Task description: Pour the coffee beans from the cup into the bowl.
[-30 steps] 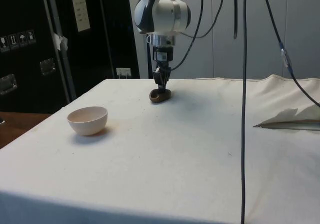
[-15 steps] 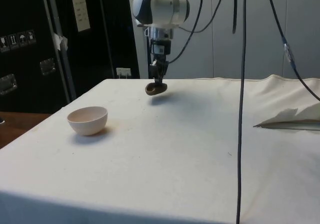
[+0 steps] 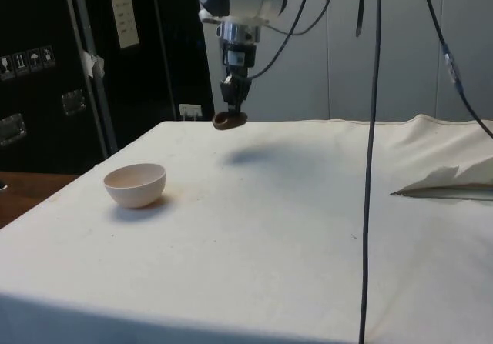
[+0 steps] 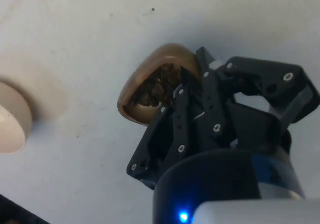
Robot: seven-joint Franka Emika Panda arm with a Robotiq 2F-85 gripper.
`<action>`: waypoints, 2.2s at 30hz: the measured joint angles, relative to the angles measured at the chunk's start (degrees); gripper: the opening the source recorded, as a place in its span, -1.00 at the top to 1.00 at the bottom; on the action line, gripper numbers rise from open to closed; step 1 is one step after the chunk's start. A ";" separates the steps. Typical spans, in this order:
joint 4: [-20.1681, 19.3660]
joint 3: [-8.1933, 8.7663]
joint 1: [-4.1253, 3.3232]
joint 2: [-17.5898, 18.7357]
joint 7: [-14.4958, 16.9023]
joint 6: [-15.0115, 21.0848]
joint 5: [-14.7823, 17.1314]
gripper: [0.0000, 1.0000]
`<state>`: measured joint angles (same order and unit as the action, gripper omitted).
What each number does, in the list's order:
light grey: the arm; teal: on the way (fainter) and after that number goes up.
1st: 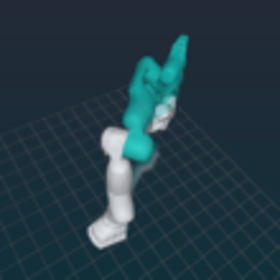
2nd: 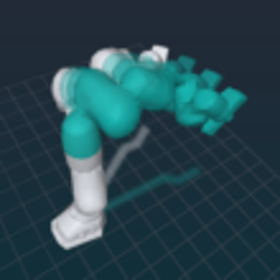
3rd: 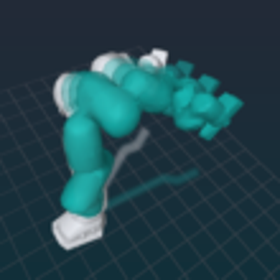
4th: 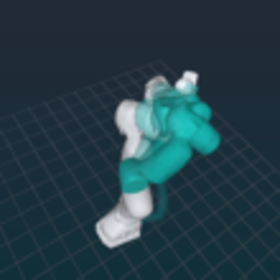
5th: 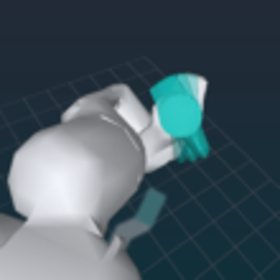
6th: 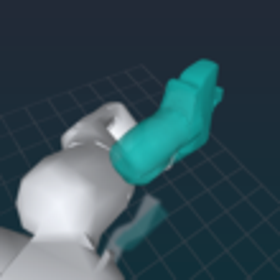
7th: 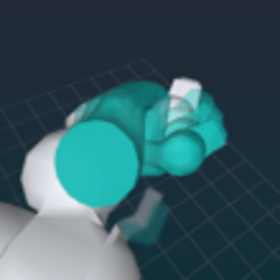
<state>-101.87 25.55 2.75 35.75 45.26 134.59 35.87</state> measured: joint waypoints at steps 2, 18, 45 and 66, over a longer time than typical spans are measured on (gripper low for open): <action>-0.23 0.00 -0.29 -1.09 -0.57 -0.34 -0.29 0.99; -0.52 -0.06 -2.18 -5.10 -4.87 -0.86 -4.01 0.99; -0.06 -1.32 -5.27 -9.05 -14.90 -0.86 -11.23 0.99; 1.38 -3.78 -6.42 -9.05 -24.18 -0.86 -19.82 0.99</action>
<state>-100.50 21.77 -3.67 26.70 21.08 133.73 16.04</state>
